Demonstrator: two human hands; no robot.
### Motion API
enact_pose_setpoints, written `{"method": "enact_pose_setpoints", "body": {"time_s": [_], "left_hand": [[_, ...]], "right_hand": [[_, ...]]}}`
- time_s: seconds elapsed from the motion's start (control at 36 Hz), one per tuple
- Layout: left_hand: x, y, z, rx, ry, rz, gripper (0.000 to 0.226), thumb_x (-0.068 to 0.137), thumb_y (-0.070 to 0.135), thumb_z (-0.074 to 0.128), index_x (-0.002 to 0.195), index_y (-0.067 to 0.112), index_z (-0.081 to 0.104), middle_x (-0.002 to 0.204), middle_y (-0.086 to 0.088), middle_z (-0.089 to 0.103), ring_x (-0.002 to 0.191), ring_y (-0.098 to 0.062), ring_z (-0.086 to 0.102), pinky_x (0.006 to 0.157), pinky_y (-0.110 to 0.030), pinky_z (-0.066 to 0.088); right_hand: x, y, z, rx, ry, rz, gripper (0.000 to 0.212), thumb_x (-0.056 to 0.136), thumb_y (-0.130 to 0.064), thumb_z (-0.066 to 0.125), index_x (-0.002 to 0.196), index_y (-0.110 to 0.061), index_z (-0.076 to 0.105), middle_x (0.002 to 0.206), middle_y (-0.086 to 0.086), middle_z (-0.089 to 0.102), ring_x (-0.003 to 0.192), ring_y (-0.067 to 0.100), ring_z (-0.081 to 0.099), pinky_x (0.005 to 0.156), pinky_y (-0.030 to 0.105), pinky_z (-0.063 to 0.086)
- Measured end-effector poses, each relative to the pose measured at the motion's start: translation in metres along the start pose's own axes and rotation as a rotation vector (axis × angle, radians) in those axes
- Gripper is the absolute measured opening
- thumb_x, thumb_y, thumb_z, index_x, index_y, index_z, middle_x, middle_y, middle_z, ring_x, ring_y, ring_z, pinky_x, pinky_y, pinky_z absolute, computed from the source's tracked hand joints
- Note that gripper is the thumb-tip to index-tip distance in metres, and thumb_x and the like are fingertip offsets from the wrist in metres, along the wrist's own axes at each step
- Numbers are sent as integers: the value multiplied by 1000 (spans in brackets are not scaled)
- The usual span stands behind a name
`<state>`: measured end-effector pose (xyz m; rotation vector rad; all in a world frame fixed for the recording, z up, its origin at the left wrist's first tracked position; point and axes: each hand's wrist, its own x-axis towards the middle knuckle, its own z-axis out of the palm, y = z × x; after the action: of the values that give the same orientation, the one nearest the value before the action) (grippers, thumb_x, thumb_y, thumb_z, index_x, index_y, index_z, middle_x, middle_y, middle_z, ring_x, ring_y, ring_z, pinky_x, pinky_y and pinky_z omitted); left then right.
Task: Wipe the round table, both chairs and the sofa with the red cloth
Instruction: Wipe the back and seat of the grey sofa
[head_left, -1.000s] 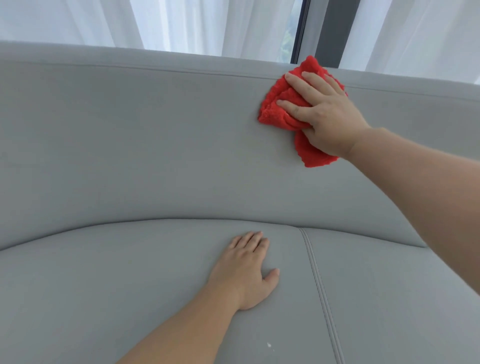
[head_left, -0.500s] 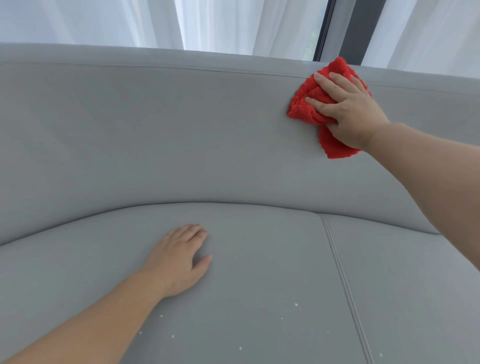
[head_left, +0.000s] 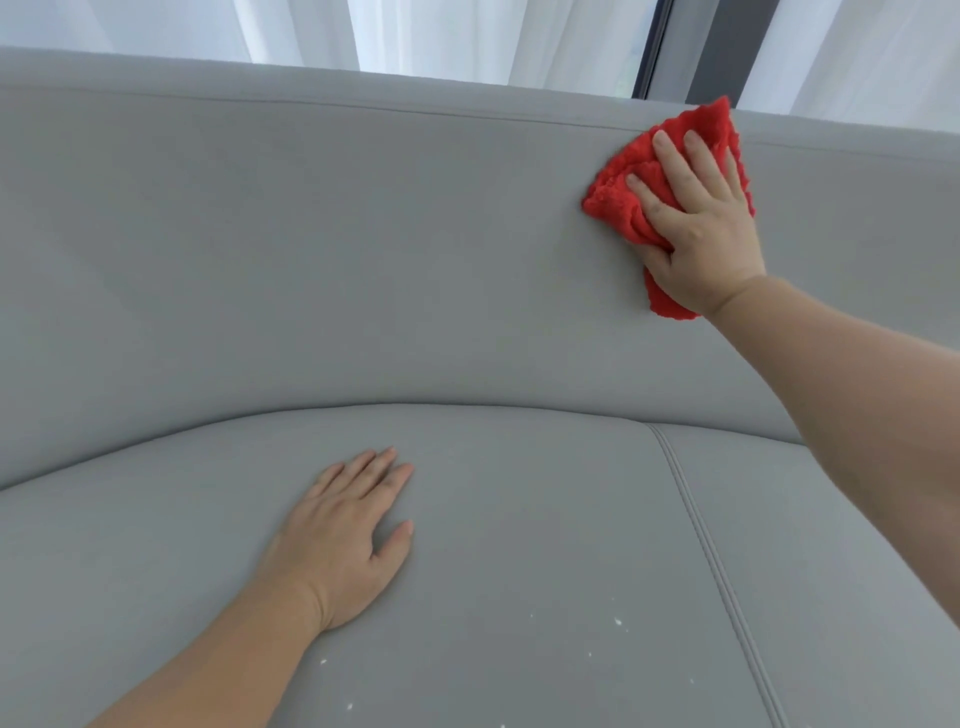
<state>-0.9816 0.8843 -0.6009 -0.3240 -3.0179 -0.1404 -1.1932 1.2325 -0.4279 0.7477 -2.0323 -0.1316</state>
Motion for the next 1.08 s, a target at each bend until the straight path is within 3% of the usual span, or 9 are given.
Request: {"method": "enact_pose_setpoints", "body": {"time_s": [0.22,0.39,0.5,0.69,0.78,0.83,0.94,1.03,1.08], "left_hand": [[1,-1,5,10,41,7,58,85,46,37,131,17,55,137,-4,53,126,-21,50,105,-33,21],[0,-3,7,28,70,19,57,84,46,37,130,18,56,136,-3,54,125,-18,50,105,-30,21],[0,-3,10,15,88,30,57,84,46,38,130,18,56,136,-2,54,125,-16,45,105,-31,22],[0,-3,12,27,99,24,57,83,47,38,129,19,58,135,-2,55,123,-19,53,104,-32,23],[0,-4,12,42,109,24,57,83,47,38,129,19,58,134,-2,55,122,-19,54,102,-33,25],[0,-4,12,45,109,25,58,83,48,38,129,19,58,135,-2,55,123,-19,53,103,-33,24],[-1,-2,11,41,112,27,58,83,48,39,129,19,58,135,-2,55,123,-19,53,103,-33,24],[-1,-1,11,32,118,26,58,82,48,39,128,19,58,134,-2,56,122,-19,54,102,-33,25],[-1,-1,10,35,121,26,58,82,48,40,128,19,58,134,-2,56,122,-19,54,102,-33,26]], "right_hand": [[-29,-29,26,50,-5,-35,59,78,-7,55,137,-7,51,150,25,33,136,53,28,111,64,17],[-75,-69,54,-21,-327,-244,65,70,-19,47,134,-16,55,153,17,32,138,42,24,107,65,11],[-104,-87,71,-86,-536,-479,65,69,-13,67,132,-29,59,156,-1,19,142,29,22,110,56,8],[-100,-82,70,-105,-457,-530,63,63,-12,79,124,-24,66,153,3,32,136,30,41,114,48,10],[-87,-81,64,-121,-386,-524,48,76,-12,63,124,-19,67,153,6,34,137,32,38,115,50,14],[-70,-78,57,-147,-373,-501,52,75,-13,50,124,-18,66,151,10,38,135,35,41,114,53,17],[-40,-70,46,-186,-364,-502,62,66,-11,66,127,-18,63,153,12,36,137,35,35,114,50,10],[-16,-64,33,-173,-303,-433,55,76,-14,41,127,-18,63,151,12,39,136,35,32,113,53,16],[5,-59,22,-172,-259,-394,55,79,-14,37,128,-17,62,150,14,41,135,40,37,112,57,21]]}}
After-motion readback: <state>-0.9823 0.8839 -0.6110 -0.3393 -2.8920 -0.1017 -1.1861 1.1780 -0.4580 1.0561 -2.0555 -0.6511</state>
